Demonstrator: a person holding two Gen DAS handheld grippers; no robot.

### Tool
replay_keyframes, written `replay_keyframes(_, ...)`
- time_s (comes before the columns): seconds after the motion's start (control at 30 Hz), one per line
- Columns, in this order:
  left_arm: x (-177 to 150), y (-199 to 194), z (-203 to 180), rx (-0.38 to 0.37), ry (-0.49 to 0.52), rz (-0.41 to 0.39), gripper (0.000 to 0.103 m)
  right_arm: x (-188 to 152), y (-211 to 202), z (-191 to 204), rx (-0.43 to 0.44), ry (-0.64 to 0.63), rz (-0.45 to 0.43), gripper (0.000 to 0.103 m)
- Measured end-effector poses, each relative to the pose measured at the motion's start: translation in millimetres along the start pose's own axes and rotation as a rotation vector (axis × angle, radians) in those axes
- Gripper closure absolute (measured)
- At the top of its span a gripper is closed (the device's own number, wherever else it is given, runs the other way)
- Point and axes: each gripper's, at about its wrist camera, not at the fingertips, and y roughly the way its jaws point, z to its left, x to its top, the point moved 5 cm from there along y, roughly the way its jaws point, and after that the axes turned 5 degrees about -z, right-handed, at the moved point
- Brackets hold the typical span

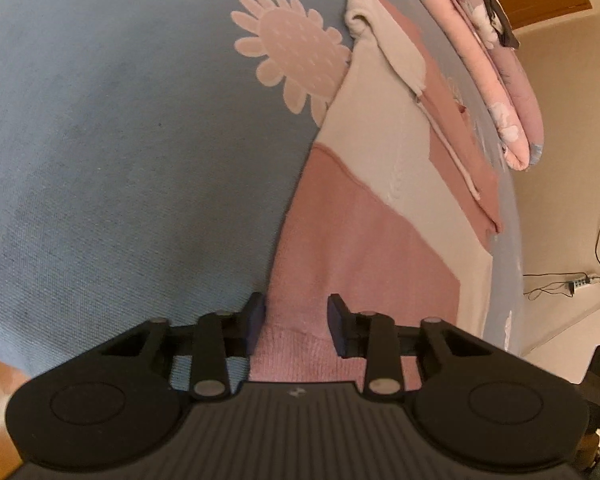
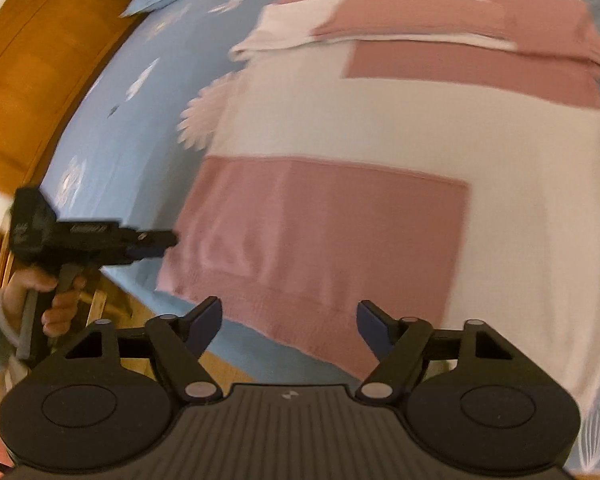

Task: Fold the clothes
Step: 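Close the left tool on the ribbed hem while the right tool grasps the hem beside it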

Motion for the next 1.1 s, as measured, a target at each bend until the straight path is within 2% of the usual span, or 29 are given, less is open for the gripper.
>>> replay_keyframes(0.07, 0, 1, 1, 0.026, 0.008, 0.003, 0.095, 3, 7, 12, 0.011, -0.052, 0.017, 0.039)
replay_keyframes(0.33, 2, -7, -7, 0.014, -0.013, 0.004, 0.098, 9, 36, 68, -0.02, -0.344, 0.005, 0.042)
replay_keyframes(0.6, 6, -8, -18, -0.073, -0.064, 0.003, 0.098, -3, 83, 121, -0.022, -0.628, -0.012, 0.04)
replay_keyframes(0.73, 10, -2, -26, -0.105, -0.063, 0.001, 0.098, -12, 99, 141, -0.037, -0.708, -0.023, 0.032)
replay_keyframes(0.83, 11, 1, -31, -0.121, -0.053, 0.004, 0.098, -13, 110, 147, -0.104, -0.726, -0.056, 0.034)
replay_keyframes(0.9, 11, 2, -32, -0.12, -0.051, 0.004, 0.098, -13, 119, 147, -0.144, -0.75, -0.04, 0.068)
replay_keyframes(0.93, 11, 1, -32, -0.124, -0.049, 0.009, 0.098, -14, 123, 146, -0.167, -0.765, -0.019, 0.092)
replay_keyframes(0.97, 12, -1, -32, -0.116, -0.038, 0.008, 0.098, -13, 124, 144, -0.178, -0.764, -0.014, 0.093)
replay_keyframes(1.03, 13, -5, -32, -0.096, -0.015, 0.003, 0.092, -4, 117, 140, -0.136, -0.697, -0.013, 0.093)
replay_keyframes(1.07, 14, -8, -31, -0.091, -0.009, 0.0, 0.081, 2, 114, 138, -0.124, -0.658, -0.007, 0.093)
replay_keyframes(1.1, 15, -13, -31, -0.077, 0.006, -0.014, 0.065, 6, 112, 135, -0.112, -0.633, -0.004, 0.093)
